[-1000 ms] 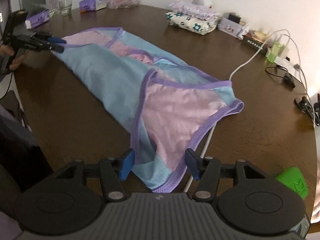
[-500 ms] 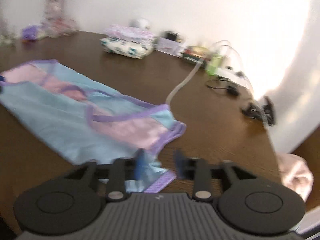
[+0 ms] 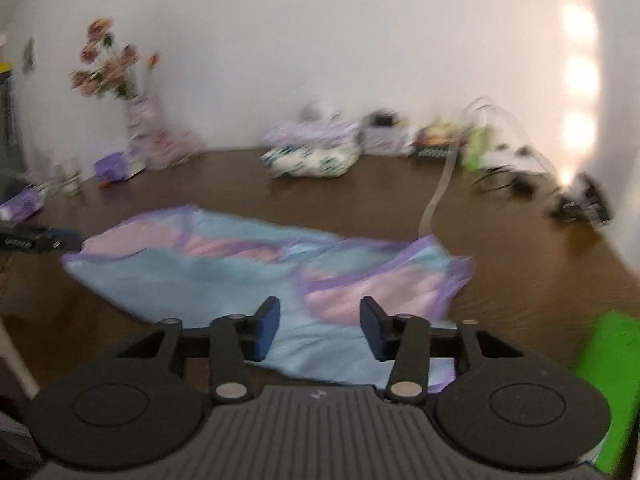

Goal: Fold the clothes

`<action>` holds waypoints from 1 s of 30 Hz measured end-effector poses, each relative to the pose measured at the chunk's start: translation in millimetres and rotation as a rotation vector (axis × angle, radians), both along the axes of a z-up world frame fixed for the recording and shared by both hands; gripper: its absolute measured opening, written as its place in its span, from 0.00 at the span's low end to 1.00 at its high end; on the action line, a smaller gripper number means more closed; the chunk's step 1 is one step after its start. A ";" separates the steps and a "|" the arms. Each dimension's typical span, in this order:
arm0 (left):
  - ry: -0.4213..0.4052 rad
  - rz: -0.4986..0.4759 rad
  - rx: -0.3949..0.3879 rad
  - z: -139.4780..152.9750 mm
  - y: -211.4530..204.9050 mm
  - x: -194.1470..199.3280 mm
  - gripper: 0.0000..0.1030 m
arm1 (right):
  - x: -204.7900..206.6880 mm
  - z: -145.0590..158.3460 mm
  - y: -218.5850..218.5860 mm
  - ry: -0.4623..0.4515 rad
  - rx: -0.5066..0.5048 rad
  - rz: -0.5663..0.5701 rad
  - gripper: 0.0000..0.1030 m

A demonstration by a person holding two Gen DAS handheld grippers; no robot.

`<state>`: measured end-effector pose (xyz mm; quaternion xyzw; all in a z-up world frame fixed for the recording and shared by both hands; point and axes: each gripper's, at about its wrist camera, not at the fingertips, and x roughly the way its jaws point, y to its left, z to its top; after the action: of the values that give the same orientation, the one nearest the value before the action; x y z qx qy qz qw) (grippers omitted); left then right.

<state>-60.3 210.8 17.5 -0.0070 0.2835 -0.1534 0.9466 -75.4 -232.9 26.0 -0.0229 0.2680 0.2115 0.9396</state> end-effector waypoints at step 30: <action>0.228 -0.060 0.141 8.0 -78.2 220.6 0.46 | 172.4 -9.0 55.8 0.144 -0.103 -0.176 0.48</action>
<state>160.3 132.6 25.6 0.0504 0.3993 -0.1594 0.9015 97.0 -177.1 17.0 -0.0325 0.3464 0.1154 0.9304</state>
